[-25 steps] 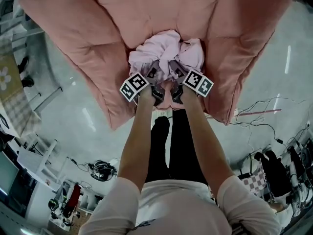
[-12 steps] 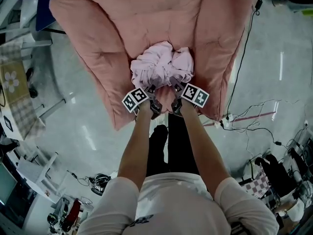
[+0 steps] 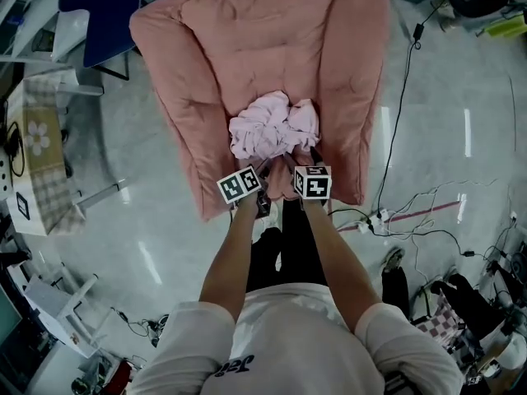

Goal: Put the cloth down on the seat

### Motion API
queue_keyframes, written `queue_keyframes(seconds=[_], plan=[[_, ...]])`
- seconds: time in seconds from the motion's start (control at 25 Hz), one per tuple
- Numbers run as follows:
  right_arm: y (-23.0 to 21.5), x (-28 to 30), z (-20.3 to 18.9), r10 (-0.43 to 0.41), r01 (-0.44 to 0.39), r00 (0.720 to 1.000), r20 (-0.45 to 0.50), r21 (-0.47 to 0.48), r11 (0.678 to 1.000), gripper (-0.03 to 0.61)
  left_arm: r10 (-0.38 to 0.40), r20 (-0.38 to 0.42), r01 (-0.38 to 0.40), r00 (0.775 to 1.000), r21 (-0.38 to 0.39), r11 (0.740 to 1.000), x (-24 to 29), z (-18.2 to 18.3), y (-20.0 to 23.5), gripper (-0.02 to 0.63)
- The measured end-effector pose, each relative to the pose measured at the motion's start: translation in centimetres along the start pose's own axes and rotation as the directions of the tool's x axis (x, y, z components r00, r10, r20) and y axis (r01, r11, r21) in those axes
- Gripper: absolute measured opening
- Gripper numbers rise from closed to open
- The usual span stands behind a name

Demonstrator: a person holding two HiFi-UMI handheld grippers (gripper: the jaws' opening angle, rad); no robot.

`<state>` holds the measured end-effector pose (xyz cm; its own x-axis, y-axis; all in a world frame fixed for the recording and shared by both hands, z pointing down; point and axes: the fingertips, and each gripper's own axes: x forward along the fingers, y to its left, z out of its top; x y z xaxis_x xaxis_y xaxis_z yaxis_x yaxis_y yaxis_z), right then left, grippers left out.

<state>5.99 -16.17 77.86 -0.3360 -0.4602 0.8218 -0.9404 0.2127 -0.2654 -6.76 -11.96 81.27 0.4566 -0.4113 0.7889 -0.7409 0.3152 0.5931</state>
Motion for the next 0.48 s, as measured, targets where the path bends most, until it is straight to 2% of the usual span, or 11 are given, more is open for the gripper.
queue_keyframes(seconds=[0.08,0.16,0.32,0.48], plan=[[0.6,-1.6,0.7,-0.016,0.018,1.0,0.02,-0.086,0.996,0.348,0.006,0.004,-0.006,1.0,0.083,0.997,-1.6,-0.2,-0.7,0.328],[1.2,-3.4,1.3,-0.024,0.03,0.999,0.047,-0.13,0.991,0.348,0.017,0.02,-0.02,1.0,0.157,0.987,-3.5,-0.3,-1.2,0.327],[2.3,-7.4,2.3,-0.037,0.054,0.992,0.121,-0.145,0.988,0.348,0.023,0.082,-0.047,0.996,0.303,0.952,-7.4,-0.2,-2.7,0.31],[3.8,-11.6,3.7,-0.043,0.076,0.977,0.208,-0.158,0.985,0.348,-0.014,0.17,-0.059,0.985,0.414,0.908,-11.5,1.1,-5.2,0.281]])
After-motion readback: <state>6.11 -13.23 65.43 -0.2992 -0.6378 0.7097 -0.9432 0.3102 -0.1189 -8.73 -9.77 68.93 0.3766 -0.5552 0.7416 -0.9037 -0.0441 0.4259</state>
